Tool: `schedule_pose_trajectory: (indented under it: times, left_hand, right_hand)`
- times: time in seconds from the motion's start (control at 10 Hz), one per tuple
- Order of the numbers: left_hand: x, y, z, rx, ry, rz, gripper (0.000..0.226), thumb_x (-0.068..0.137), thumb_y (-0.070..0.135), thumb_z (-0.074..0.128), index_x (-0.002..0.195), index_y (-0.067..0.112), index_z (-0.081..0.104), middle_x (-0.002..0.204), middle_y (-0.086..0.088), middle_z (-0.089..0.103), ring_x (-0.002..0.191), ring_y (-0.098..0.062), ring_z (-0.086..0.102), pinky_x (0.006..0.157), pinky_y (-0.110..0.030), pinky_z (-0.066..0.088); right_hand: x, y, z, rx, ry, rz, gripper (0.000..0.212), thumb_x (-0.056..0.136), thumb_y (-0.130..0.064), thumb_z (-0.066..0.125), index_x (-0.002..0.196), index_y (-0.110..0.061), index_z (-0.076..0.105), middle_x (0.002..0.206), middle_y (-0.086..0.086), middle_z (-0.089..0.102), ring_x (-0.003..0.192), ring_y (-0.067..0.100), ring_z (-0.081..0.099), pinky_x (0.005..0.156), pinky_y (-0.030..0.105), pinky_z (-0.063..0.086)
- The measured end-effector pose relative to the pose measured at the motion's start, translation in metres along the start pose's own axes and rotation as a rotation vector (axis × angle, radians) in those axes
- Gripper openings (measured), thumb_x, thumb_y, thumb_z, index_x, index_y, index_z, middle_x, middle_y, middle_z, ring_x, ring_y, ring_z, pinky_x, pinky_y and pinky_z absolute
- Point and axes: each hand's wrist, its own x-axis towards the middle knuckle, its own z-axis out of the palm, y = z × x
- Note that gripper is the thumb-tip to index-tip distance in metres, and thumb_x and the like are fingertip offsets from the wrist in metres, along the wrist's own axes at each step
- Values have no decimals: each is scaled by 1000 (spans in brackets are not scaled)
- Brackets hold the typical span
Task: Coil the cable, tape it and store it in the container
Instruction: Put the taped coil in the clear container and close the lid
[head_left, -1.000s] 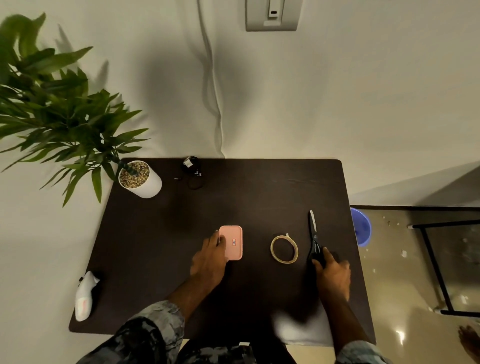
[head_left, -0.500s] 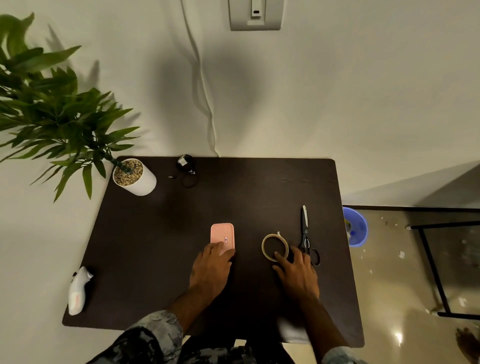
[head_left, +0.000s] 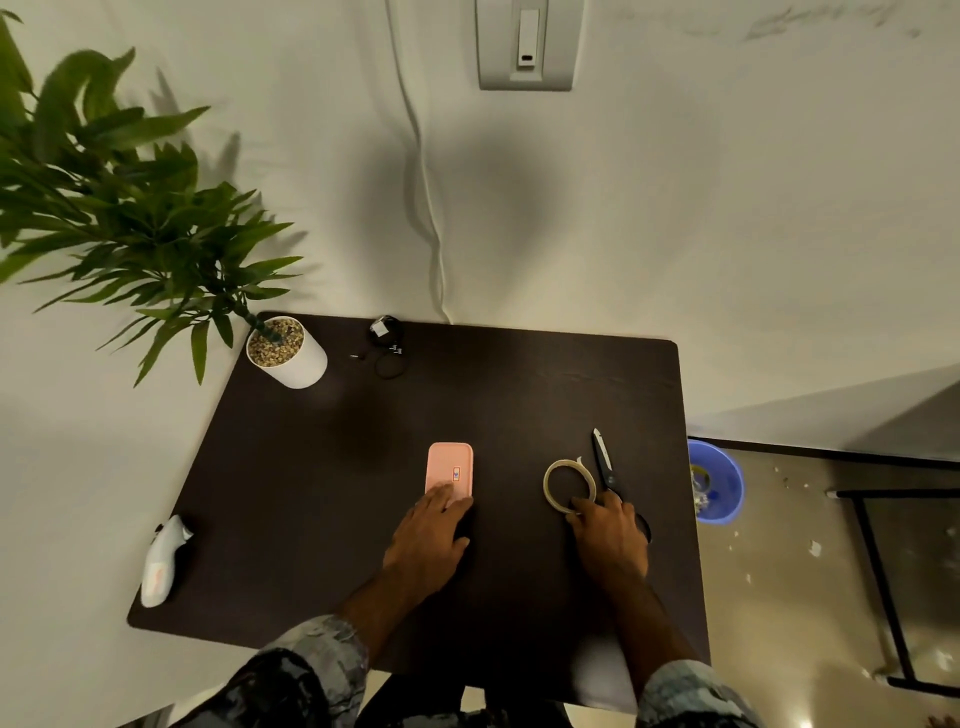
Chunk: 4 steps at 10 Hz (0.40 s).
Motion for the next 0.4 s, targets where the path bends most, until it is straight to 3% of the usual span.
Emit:
schedule_pose_trajectory:
  times: [0.2, 0.4]
  left_hand:
    - [-21, 13, -1, -41, 103, -20, 64, 100, 43, 52, 159, 31, 29, 171, -2, 19, 158, -24, 15, 126, -42, 18]
    - [-38, 31, -34, -117, 366, 7, 60, 100, 39, 53, 156, 24, 37, 168, -3, 28, 156, -22, 22, 124, -35, 21]
  right_hand:
    - [-16, 14, 6, 97, 52, -16, 45, 103, -53, 50, 145, -38, 55, 148, 6, 51, 138, 28, 49, 102, 48, 55]
    - [-41, 9, -12, 204, 180, -35, 42, 104, -51, 47, 140, -32, 61, 139, 8, 60, 130, 26, 57, 102, 45, 56]
